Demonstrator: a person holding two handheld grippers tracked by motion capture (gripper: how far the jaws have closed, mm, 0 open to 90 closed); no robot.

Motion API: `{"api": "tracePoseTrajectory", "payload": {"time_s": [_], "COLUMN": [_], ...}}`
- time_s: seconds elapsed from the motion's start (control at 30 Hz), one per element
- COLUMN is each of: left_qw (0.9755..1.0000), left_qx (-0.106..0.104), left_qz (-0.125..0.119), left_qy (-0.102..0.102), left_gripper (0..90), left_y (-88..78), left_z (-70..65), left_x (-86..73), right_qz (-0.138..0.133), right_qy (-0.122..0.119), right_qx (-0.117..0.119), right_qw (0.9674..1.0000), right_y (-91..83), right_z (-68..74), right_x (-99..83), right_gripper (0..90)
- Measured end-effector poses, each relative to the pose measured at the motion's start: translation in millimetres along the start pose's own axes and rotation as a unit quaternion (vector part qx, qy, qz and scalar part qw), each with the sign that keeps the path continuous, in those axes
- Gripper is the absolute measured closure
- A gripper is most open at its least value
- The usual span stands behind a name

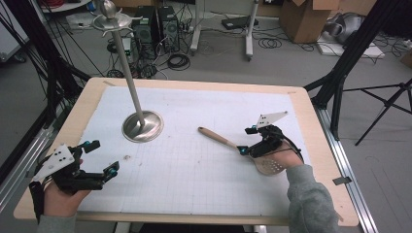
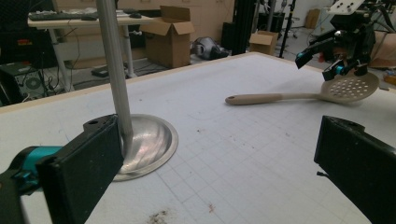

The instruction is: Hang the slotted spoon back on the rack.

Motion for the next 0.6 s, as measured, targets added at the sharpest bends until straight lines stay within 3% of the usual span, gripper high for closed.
{"api": "tracePoseTrajectory", "payload": {"time_s": [0.3, 0.6], "left_qw": [1.0000, 1.0000], "left_qx": [-0.001, -0.002], "left_qz": [0.002, 0.006], "left_qy": [0.000, 0.002], "left_gripper": [1.8, 1.7], "left_y": [1.4, 2.9], "left_z": [-2.0, -2.2], "left_x": [0.2, -0.8], "right_qz": [0.046, 0.067], "right_qy": [-0.007, 0.001], "right_qx": [0.003, 0.002], "right_qw": [0.9989, 0.9978], "right_y": [13.2, 17.3], "right_z": [-2.5, -6.6], "right_x": [-5.5, -9.6], "right_gripper": [15.3, 19.8]}}
Point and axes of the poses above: each handheld gripper's, and its own axes: y roughly forward along the jaws, x roughly out of its top, z roughly to its left, the point moved 2 cm from there along y, roughly forward along the jaws, and after that the axes turned 10 degrees about z, right-handed, at the moved point
